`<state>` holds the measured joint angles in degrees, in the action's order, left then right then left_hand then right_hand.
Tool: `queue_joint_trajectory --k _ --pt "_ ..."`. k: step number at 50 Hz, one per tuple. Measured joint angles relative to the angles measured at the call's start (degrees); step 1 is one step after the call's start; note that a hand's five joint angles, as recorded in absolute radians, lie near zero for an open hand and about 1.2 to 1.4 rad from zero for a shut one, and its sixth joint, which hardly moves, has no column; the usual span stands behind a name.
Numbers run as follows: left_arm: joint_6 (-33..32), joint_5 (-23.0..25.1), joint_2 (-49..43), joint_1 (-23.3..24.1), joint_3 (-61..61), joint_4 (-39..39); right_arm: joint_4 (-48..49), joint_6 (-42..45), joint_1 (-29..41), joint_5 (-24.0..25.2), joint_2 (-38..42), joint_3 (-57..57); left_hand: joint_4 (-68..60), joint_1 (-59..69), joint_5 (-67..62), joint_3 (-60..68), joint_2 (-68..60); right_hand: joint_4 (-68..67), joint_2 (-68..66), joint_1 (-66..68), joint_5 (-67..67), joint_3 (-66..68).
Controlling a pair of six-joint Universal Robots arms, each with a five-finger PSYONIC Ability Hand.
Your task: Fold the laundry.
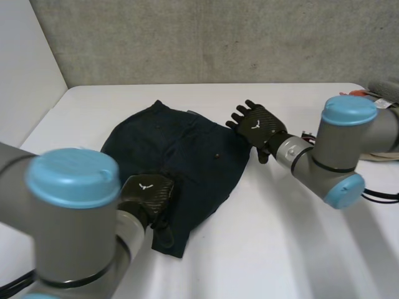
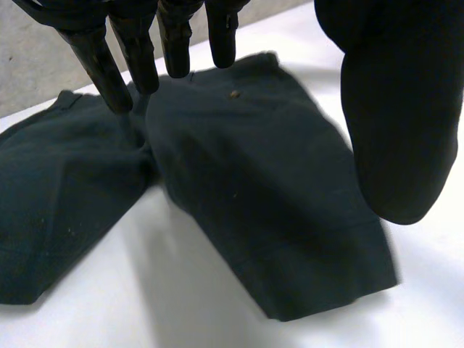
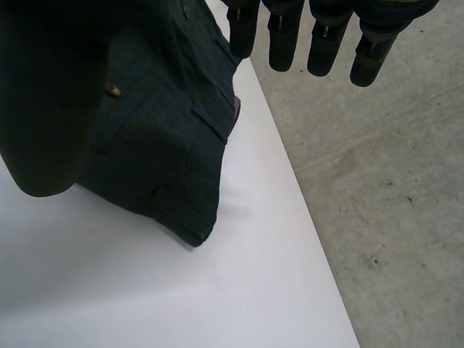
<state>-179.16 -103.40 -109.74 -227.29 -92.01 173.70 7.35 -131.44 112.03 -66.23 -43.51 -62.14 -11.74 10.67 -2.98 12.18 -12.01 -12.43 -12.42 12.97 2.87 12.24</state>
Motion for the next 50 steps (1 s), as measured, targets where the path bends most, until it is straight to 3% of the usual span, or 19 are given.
queue_joint_trajectory --k 9,17,18,19,20,21,24,31,33,37,39,48,50 --pt "-2.49 -3.97 -8.39 0.49 3.66 5.98 1.37 -0.84 1.08 -0.06 10.58 10.64 -0.42 0.52 -0.27 0.28 -0.36 -1.96 -2.12 0.11 2.36 2.59" --pt "-5.88 -4.87 -12.02 -0.77 5.07 9.59 0.74 -0.87 1.76 -0.63 16.30 17.34 -14.64 16.85 -13.43 14.44 -14.66 -7.78 -7.21 7.31 7.86 7.97" --pt "-6.26 -4.99 -12.40 -1.04 5.21 9.88 0.76 -0.88 1.83 -0.66 16.88 18.06 -25.80 28.87 -24.21 25.64 -26.01 -9.22 -8.58 8.85 9.36 9.50" --pt "-6.42 -5.05 -12.55 -1.20 5.28 9.99 0.77 -0.90 1.87 -0.65 17.15 18.39 -26.72 30.03 -25.14 26.73 -27.12 -9.67 -8.90 9.24 9.81 9.86" --pt "-6.57 -5.12 -12.73 -1.41 5.36 10.09 0.82 -0.94 1.92 -0.64 17.48 18.77 -37.35 40.97 -35.61 37.46 -37.79 -10.50 -9.77 10.12 10.54 10.66" --pt "-6.63 -5.15 -12.81 -1.52 5.40 10.13 0.85 -0.97 1.94 -0.63 17.63 18.95 -38.05 41.63 -36.27 37.46 -37.79 -10.66 -9.98 10.31 10.68 10.84" --pt "-6.74 -5.21 -12.87 -2.15 5.57 10.17 1.22 -1.39 2.13 -0.54 18.27 19.66 -54.46 56.49 -52.65 53.65 -54.18 -11.03 -10.26 10.48 10.78 11.01" --pt "-6.38 -4.83 -10.59 -3.43 5.40 9.89 2.98 -2.98 2.63 -0.49 19.01 19.97 -56.85 56.53 -53.74 55.88 -56.34 -15.96 -15.53 15.69 14.24 15.94" --pt "-6.32 -4.44 -9.30 -3.82 5.19 9.80 3.80 -3.51 2.80 -0.48 19.10 19.91 -56.86 56.53 -53.74 55.88 -56.34 -23.23 -23.22 23.53 21.17 23.38" --pt "-6.44 -3.46 -7.21 -4.38 4.83 9.71 5.41 -4.66 3.15 -0.58 18.91 19.72 -56.87 56.53 -53.74 55.88 -56.34 -48.92 -49.48 48.65 47.21 49.09" --pt "-6.53 -2.97 -6.27 -4.67 4.76 9.69 6.39 -5.50 3.36 -0.79 18.55 19.50 -56.87 56.53 -53.74 55.88 -56.34 -54.68 -54.89 51.44 52.65 54.65" --pt "-6.54 -1.26 -3.29 -6.59 5.28 9.69 10.82 -13.11 3.15 -2.99 16.00 17.64 -56.88 56.53 -53.74 55.88 -56.34 -56.14 -55.16 51.44 52.93 55.80" --pt "-6.44 -0.72 -3.06 -6.71 5.22 9.42 10.99 -14.15 2.96 -3.16 15.58 17.16 -50.53 49.77 -48.34 49.83 -49.15 -56.14 -55.16 51.44 52.93 55.80"
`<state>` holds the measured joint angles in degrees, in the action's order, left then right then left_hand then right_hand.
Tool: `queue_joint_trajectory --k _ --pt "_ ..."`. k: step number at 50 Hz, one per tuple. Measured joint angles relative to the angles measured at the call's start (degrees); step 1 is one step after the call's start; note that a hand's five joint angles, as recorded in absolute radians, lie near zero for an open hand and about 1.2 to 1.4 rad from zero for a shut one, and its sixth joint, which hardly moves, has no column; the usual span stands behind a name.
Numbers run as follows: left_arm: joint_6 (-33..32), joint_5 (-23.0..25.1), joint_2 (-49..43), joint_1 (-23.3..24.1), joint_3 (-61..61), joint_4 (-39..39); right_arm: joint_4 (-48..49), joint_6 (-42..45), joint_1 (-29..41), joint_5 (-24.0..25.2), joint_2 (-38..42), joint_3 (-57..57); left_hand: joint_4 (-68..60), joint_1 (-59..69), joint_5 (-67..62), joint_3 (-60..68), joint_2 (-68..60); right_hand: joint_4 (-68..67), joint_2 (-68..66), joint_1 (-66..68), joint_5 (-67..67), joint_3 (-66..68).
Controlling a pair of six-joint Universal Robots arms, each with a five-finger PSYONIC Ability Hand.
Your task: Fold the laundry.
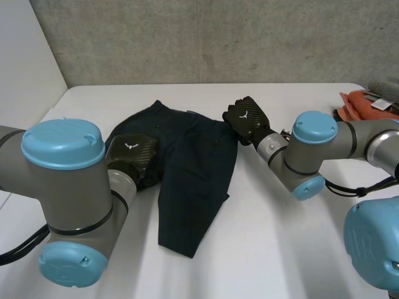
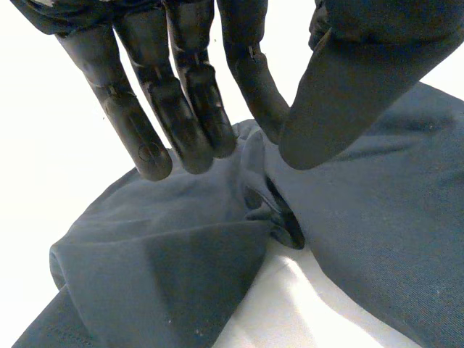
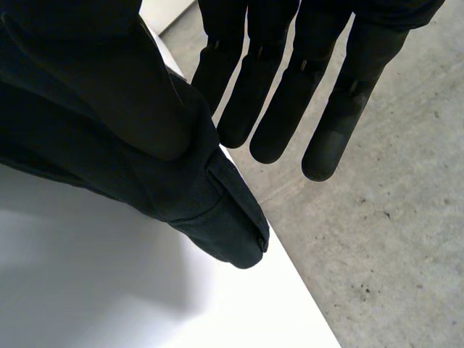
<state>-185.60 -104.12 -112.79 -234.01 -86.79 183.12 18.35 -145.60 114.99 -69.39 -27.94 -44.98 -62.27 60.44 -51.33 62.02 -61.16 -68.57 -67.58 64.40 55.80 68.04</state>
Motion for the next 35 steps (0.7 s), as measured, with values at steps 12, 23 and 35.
queue_joint_trajectory --k 12,23,35 --pt "-0.14 4.19 0.11 6.30 -6.99 -3.10 -1.12 2.06 -0.31 0.03 -2.03 -5.07 41.49 -38.17 41.09 -40.47 39.67 -0.01 0.00 0.00 0.00 0.00" --pt "-10.02 2.06 -6.16 9.36 -8.74 6.51 -1.04 2.90 -0.46 0.13 -4.30 -8.81 41.85 -38.17 41.44 -40.47 40.19 -0.01 0.00 0.00 0.70 0.00" --pt "-16.28 -3.49 -8.58 8.09 -7.05 17.15 -1.30 2.44 -1.80 -0.03 -6.65 -12.00 -6.07 6.04 -2.70 5.90 -7.16 -0.02 -0.27 0.00 0.70 0.00"
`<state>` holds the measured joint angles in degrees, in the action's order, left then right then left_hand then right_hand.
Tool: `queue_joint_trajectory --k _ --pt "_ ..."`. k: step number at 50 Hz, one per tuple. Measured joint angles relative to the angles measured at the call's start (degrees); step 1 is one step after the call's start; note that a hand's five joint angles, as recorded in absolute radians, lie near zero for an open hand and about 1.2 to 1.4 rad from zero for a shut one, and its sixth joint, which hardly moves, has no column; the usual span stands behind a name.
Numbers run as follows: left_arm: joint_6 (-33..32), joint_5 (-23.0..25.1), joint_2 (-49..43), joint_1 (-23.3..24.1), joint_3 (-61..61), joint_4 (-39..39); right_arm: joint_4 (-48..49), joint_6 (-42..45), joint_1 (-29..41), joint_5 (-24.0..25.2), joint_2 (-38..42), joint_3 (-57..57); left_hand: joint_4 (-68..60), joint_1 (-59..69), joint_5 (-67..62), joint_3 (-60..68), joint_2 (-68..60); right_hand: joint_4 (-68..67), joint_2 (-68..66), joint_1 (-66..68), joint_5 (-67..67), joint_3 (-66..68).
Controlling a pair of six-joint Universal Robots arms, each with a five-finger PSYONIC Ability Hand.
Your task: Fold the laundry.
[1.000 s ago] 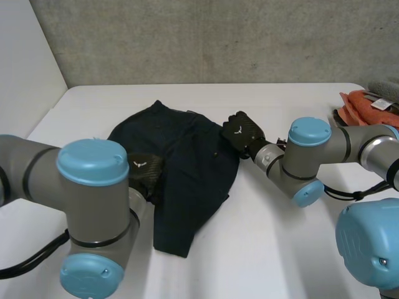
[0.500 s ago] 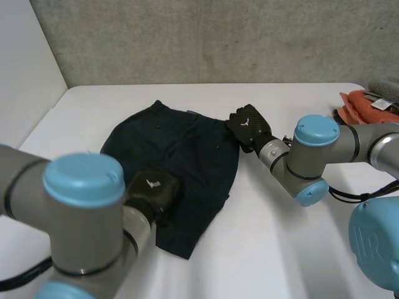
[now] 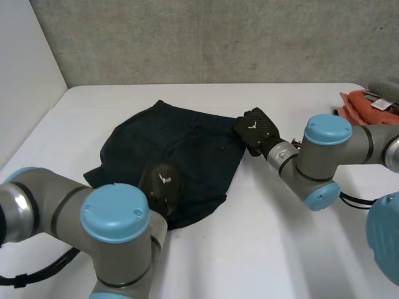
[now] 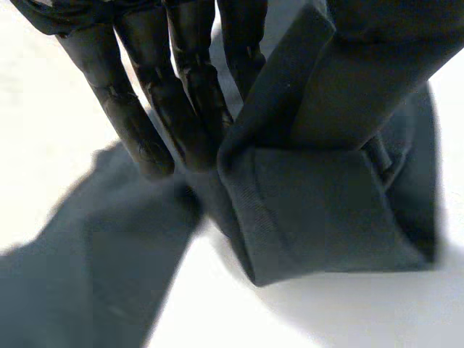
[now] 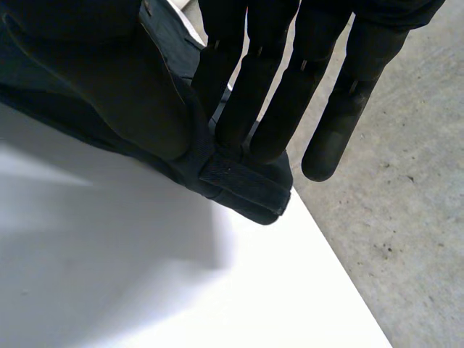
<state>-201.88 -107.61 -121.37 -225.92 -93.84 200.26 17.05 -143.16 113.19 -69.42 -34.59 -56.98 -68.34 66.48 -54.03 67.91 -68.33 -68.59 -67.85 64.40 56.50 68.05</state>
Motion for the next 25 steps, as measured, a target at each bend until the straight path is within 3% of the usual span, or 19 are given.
queue_joint_trajectory --k 9,17,25 --pt "3.12 -0.47 12.02 -1.74 0.35 2.47 -3.86 -4.55 -1.58 -0.35 -7.56 -2.12 -0.27 0.00 0.00 0.20 -0.15 0.00 0.00 0.00 0.21 0.28" --pt "6.29 4.76 28.52 -6.06 5.98 -5.32 -10.06 -17.07 -4.49 -1.24 -23.92 -1.19 -0.30 0.00 0.00 0.22 -0.21 -0.16 0.00 0.00 0.80 0.30" --pt "11.10 7.49 38.51 -12.65 17.73 -14.79 -11.52 -28.37 -6.50 -1.15 -38.60 3.16 -0.33 0.00 0.00 0.29 -0.30 -0.22 0.00 0.00 1.07 0.30"
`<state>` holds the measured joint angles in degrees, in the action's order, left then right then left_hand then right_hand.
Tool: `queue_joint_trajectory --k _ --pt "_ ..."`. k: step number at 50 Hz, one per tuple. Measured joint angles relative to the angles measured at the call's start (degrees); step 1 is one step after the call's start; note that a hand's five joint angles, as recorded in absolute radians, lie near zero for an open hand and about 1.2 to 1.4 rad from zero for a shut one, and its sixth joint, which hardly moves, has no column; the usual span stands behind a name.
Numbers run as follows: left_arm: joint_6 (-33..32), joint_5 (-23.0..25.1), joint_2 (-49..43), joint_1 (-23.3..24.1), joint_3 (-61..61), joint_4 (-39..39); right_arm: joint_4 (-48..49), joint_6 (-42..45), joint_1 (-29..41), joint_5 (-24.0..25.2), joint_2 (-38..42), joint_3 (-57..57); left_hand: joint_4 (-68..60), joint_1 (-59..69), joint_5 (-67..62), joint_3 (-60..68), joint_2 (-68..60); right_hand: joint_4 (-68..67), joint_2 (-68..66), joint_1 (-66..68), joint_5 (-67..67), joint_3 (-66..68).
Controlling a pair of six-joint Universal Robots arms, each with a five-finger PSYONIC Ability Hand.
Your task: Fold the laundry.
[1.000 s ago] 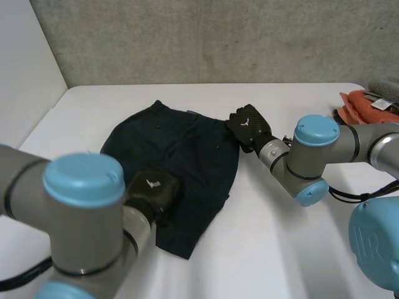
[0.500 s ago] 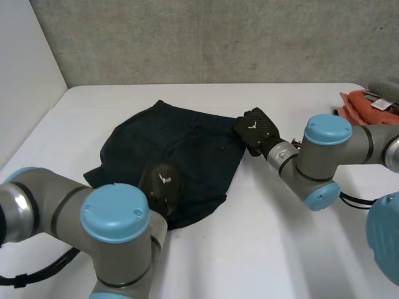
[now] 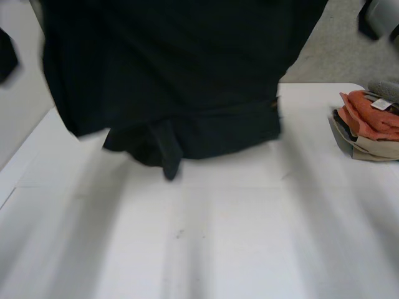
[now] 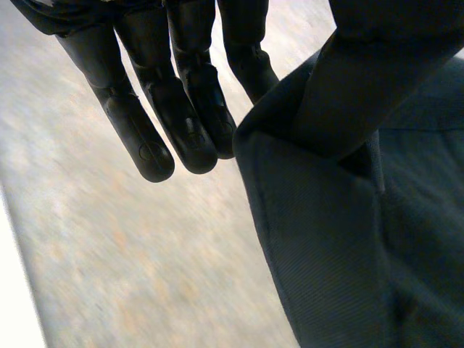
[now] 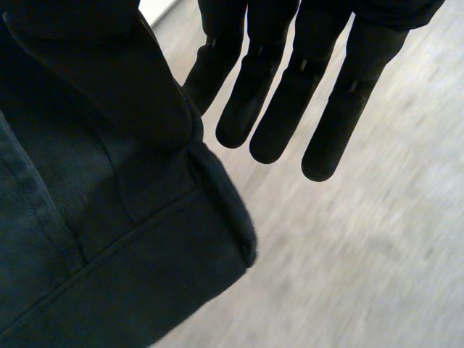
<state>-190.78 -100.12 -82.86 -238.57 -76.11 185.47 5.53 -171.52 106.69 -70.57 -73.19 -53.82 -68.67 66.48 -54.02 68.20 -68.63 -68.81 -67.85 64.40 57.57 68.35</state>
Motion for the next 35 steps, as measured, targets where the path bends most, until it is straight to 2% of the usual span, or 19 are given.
queue_joint_trajectory --k 5,9,12,22,28,30,31,33,34,35 --pt "3.66 2.36 1.84 -4.93 8.67 -5.13 -1.24 -4.05 0.12 0.69 -3.57 4.77 -0.13 0.00 0.00 0.00 0.00 -0.01 0.00 0.00 0.04 0.01" --pt "6.98 4.38 -0.17 -8.60 14.60 -8.58 -3.78 -4.01 1.42 0.28 -1.91 9.28 -0.19 0.00 0.00 0.00 -0.01 -0.01 0.00 0.00 0.04 0.01" --pt "8.13 5.13 -2.05 -9.56 16.40 -9.40 -4.88 -3.26 2.05 -0.46 -0.12 10.77 -0.19 0.00 0.00 0.00 -0.01 -0.02 0.00 0.00 0.04 0.01" --pt "10.15 9.26 -20.02 -9.71 20.55 -6.39 -6.56 3.79 4.88 -10.02 14.18 12.50 -0.21 0.00 0.00 0.10 -0.05 -0.02 0.00 0.00 0.04 0.01" --pt "10.83 12.62 -33.57 -9.26 23.64 -0.72 -1.88 7.52 5.92 -17.26 21.92 11.03 -0.22 0.00 0.00 0.18 -0.09 -0.03 0.00 0.00 0.10 0.01" --pt "11.31 14.50 -40.97 -9.10 26.57 2.17 2.64 9.49 6.24 -21.10 25.79 10.72 -0.21 0.00 0.00 0.19 -0.09 -0.03 0.00 0.00 0.12 0.10" --pt "11.61 15.21 -43.85 -9.07 28.06 3.15 5.21 10.48 6.36 -22.74 27.67 10.75 1.45 -1.59 0.93 -1.39 1.53 -0.04 -0.01 0.00 0.11 0.15" --pt "12.23 16.17 -47.98 -9.04 30.53 4.26 8.89 11.86 6.50 -24.73 30.30 11.01 14.43 -14.92 11.13 -14.09 15.45 4.07 3.73 -1.88 -2.98 -3.83" --pt "12.66 16.57 -49.78 -9.04 31.82 4.67 10.58 12.45 6.59 -25.34 31.50 11.23 22.54 -23.89 18.49 -21.89 22.57 8.76 8.34 -5.27 -7.63 -8.45" --pt "13.36 16.96 -51.99 -9.07 33.60 5.08 12.80 13.19 6.73 -25.92 33.16 11.58 32.82 -35.33 28.72 -33.08 33.92 17.86 18.81 -15.37 -16.95 -17.62"
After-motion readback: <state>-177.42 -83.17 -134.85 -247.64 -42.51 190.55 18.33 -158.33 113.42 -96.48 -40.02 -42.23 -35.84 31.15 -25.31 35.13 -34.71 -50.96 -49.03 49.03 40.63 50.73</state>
